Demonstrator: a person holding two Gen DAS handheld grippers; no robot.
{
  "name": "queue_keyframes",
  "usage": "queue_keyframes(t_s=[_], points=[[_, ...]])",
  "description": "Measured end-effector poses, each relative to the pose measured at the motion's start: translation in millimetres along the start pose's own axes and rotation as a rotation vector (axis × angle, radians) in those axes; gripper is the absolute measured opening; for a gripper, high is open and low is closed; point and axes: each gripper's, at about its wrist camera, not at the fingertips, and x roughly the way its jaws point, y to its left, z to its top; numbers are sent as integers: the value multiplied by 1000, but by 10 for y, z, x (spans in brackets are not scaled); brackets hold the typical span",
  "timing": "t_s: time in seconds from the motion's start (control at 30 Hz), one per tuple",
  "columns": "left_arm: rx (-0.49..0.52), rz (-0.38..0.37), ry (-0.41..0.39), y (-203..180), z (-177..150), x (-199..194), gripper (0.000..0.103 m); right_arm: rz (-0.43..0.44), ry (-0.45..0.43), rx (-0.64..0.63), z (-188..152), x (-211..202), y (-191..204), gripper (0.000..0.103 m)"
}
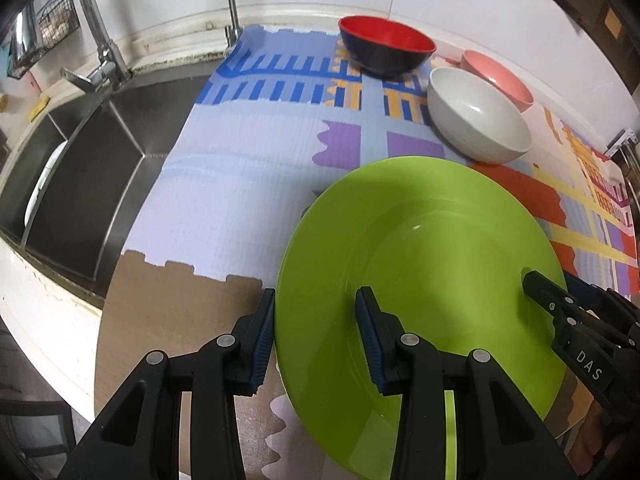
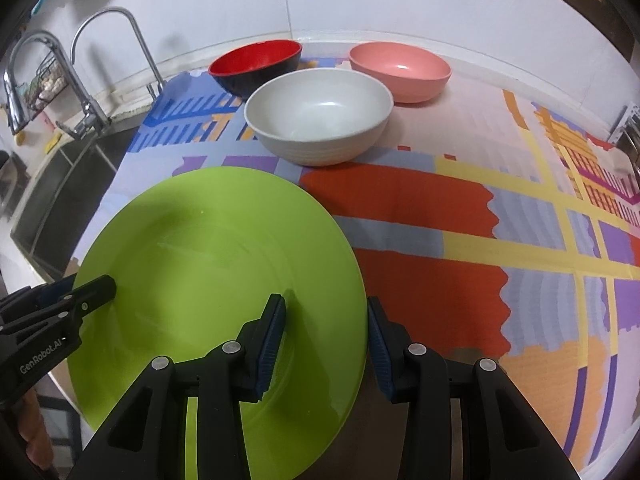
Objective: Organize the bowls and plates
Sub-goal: 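Lower the green plate onto the mat and open both tools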
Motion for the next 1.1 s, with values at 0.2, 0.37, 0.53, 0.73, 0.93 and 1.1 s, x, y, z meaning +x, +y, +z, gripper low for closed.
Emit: queue_keyframes(t_s=[0.2, 0.37, 0.53, 0.73, 0.93, 1.1], points=[[5, 13, 16, 2, -39, 58, 40, 8, 32, -10, -43, 107, 2, 41], [25, 27, 22, -14, -56, 80, 39, 7, 36, -29, -53, 130, 19, 41], [27, 21, 25, -10, -57, 78, 40, 5, 41, -56, -52, 135, 37, 42], [27, 11, 15, -27, -44, 24, 55, 7, 52, -67, -36, 140, 40, 46], [51, 23, -26, -82, 22, -111, 64, -1, 29, -71, -13, 70, 22, 49], [66, -2, -69, -160, 128, -245, 71, 2, -21, -77, 59, -98, -9, 48]])
